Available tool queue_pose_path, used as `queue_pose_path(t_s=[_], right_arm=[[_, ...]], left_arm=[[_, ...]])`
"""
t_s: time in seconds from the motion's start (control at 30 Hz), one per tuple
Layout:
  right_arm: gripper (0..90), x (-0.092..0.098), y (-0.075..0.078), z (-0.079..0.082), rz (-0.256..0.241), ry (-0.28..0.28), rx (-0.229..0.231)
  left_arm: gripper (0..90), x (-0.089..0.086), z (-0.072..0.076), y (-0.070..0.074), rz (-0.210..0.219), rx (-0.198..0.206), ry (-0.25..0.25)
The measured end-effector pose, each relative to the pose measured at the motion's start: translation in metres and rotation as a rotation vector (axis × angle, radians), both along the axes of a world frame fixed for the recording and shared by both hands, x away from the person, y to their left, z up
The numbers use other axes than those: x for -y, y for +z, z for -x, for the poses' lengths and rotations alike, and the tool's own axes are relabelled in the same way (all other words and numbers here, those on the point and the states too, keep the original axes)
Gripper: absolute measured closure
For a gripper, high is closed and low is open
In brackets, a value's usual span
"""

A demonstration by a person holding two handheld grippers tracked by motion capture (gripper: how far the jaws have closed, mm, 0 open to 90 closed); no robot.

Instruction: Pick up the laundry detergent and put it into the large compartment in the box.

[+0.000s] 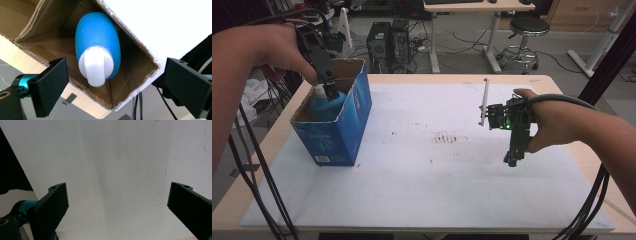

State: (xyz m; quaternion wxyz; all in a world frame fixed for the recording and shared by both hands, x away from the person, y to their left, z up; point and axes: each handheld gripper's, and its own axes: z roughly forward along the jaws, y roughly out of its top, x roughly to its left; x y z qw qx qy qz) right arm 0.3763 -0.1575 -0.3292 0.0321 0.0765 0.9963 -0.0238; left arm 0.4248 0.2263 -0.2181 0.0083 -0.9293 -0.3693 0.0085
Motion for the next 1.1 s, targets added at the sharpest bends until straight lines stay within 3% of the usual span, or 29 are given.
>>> queue_pose_path(t_s=[0.07,0.6,0.97,1.0,1.1], right_arm=[[2.4,0.000,0.000,0.000,0.001,0.003,-0.001],[2.4,0.000,-0.001,0.000,0.001,-0.005,-0.006],[2.4,0.001,-0.001,0.000,0.005,-0.009,-0.014],[2.4,0.001,-0.001,0.000,0.005,-0.008,-0.016],[2.4,0.000,0.000,0.000,0.005,-0.015,-0.017]], left_arm=[[1.7,0.003,0.001,0.000,-0.003,0.004,-0.001],[1.6,0.029,0.006,0.005,0.031,0.024,-0.104],[1.7,0.060,0.009,0.002,0.042,0.002,-0.237],[1.7,0.067,0.010,-0.001,0.046,-0.011,-0.281],[1.7,0.076,0.009,-0.004,0.058,-0.017,-0.334]])
